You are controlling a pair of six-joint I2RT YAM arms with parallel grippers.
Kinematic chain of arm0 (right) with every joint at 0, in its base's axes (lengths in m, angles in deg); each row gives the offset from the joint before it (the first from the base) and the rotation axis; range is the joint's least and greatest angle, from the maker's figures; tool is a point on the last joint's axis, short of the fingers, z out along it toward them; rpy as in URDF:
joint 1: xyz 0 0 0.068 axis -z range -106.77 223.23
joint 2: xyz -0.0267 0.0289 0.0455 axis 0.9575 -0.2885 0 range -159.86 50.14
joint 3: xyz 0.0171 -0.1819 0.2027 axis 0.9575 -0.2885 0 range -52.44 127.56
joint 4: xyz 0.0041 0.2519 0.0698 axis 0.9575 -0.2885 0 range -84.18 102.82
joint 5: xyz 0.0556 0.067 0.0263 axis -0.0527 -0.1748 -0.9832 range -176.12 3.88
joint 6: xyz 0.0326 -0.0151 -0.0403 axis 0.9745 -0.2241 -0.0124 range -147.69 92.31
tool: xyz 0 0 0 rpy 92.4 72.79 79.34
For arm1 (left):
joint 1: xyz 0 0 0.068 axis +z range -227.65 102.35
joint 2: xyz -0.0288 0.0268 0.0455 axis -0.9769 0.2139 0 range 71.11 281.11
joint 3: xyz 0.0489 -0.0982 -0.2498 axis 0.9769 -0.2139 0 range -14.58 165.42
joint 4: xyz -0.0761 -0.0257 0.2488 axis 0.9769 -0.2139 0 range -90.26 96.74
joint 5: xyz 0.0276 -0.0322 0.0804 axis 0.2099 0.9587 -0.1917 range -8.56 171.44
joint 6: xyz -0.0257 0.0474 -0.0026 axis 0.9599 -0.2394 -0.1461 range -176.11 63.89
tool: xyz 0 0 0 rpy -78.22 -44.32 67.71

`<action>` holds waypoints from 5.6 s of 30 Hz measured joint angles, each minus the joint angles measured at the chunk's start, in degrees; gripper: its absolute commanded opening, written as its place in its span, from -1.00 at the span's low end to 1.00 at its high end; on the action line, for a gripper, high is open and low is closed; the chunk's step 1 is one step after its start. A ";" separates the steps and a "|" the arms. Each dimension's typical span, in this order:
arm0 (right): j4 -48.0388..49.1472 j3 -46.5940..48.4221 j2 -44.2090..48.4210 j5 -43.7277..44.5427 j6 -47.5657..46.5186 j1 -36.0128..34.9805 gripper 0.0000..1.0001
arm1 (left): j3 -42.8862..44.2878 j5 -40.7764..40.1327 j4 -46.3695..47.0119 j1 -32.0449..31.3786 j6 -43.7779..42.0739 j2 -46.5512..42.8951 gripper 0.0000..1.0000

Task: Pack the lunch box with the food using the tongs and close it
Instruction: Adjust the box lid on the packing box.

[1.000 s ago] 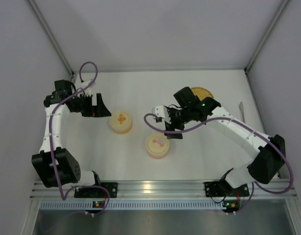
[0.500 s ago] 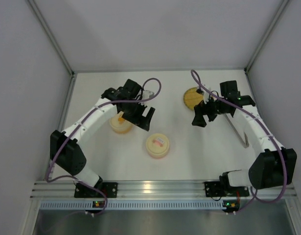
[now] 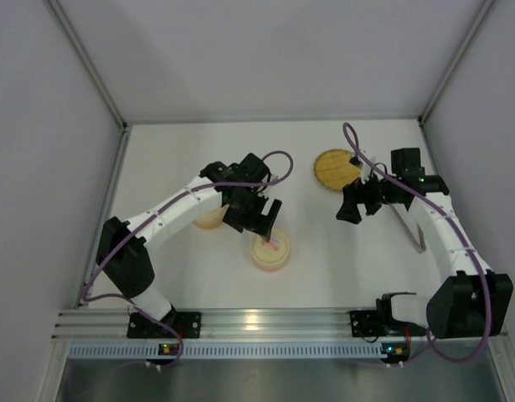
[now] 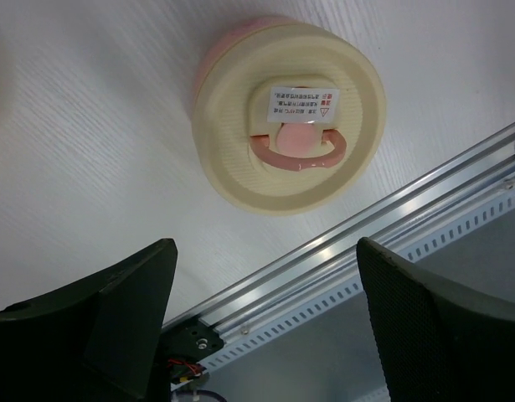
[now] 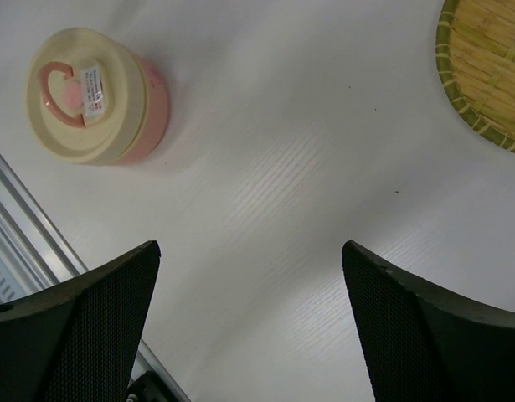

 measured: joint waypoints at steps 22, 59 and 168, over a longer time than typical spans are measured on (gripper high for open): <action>-0.22 -1.86 0.00 -1.29 -1.09 0.57 0.78 | 5.31 15.78 -2.10 0.22 3.74 11.04 0.96; -0.66 -2.97 -2.93 -4.35 -3.56 3.39 0.79 | 9.49 13.49 -6.67 0.22 3.19 21.77 0.02; -9.75 -3.17 -7.13 -8.94 -10.36 16.46 0.86 | -4.76 19.45 -0.22 -2.43 -127.27 8.59 -0.61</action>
